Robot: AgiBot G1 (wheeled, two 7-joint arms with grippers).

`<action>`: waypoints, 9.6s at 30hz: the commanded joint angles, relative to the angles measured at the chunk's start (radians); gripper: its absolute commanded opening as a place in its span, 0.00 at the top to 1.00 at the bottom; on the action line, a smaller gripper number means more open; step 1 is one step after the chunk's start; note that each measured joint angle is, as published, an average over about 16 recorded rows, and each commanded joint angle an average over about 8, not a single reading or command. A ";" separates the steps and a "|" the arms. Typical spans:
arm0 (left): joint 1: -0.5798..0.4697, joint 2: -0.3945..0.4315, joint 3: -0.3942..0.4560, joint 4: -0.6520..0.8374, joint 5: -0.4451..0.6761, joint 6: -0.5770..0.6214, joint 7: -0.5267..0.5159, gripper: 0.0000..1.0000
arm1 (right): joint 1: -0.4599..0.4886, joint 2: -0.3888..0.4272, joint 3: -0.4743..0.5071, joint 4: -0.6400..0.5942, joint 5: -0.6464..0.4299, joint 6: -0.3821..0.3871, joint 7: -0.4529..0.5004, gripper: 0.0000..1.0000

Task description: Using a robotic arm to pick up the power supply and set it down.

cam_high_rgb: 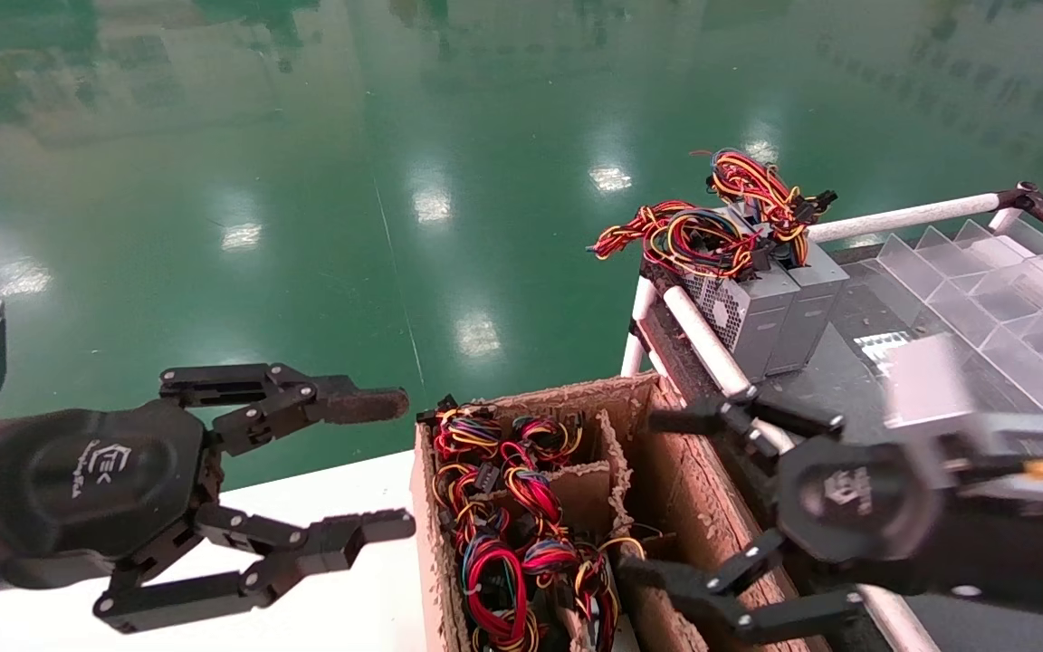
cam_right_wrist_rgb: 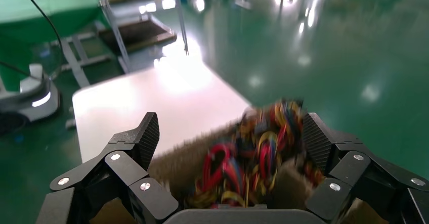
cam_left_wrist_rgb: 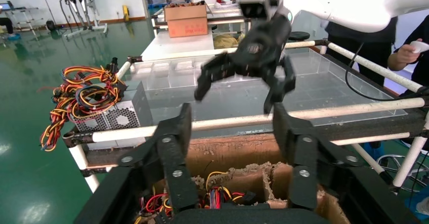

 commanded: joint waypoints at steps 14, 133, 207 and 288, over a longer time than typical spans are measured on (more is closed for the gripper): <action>0.000 0.000 0.000 0.000 0.000 0.000 0.000 0.00 | 0.111 -0.156 -0.157 -0.092 -0.244 0.013 0.074 0.69; 0.000 0.000 0.001 0.000 -0.001 0.000 0.001 0.00 | 0.449 0.098 0.068 -0.621 -0.084 -0.090 -0.191 1.00; 0.000 -0.001 0.002 0.000 -0.001 -0.001 0.001 0.00 | 0.763 -0.187 -0.027 -1.194 -0.291 0.314 -0.561 1.00; -0.001 -0.001 0.002 0.000 -0.002 -0.001 0.001 0.00 | 0.739 -0.473 -0.010 -1.216 -0.269 0.782 -0.617 0.00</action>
